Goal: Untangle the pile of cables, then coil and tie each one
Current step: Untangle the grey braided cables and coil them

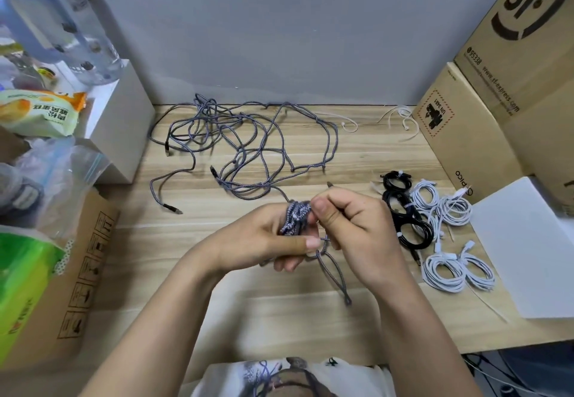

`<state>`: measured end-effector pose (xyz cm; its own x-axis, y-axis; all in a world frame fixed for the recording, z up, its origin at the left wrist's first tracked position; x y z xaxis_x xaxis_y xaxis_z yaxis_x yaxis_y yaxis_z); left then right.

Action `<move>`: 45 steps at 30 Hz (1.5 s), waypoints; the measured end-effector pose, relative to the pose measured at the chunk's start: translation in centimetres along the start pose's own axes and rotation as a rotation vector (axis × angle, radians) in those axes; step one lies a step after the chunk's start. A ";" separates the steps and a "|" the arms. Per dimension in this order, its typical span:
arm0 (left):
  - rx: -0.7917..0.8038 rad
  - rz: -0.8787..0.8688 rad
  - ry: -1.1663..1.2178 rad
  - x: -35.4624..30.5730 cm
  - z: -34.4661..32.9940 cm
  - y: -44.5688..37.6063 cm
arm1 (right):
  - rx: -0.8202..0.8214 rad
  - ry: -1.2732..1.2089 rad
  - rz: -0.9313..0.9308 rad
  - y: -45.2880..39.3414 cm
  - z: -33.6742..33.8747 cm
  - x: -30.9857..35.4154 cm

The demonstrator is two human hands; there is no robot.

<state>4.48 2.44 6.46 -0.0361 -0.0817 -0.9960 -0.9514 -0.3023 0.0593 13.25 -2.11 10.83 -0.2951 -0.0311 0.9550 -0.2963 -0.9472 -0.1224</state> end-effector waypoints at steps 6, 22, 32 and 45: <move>-0.039 -0.044 0.246 0.0 0.2 0.7 | -0.223 -0.110 -0.056 -0.4 1.9 -0.4; -0.425 -0.519 0.995 -4.0 3.0 1.1 | 0.268 -0.096 -0.317 0.3 -6.6 -4.9; -0.721 -0.342 0.148 -2.3 3.6 0.6 | 0.470 -0.233 -0.463 2.1 -6.4 -3.1; -0.584 -0.111 -0.238 -1.1 4.3 1.2 | 0.263 -0.358 -0.224 1.2 -3.0 1.1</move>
<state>2.05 6.30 7.36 -0.0777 0.1725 -0.9819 -0.6325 -0.7699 -0.0852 9.88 -2.33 10.91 0.0934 0.1183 0.9886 -0.0637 -0.9902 0.1245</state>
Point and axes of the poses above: each hand's wrist, its own y-axis away from the middle knuckle, its own z-axis out of the back of the hand, x = y × z, the point moved 7 cm from there along -y, towards the middle knuckle, and after that the axes turned 1 degree about -z, right-handed, at the moved point
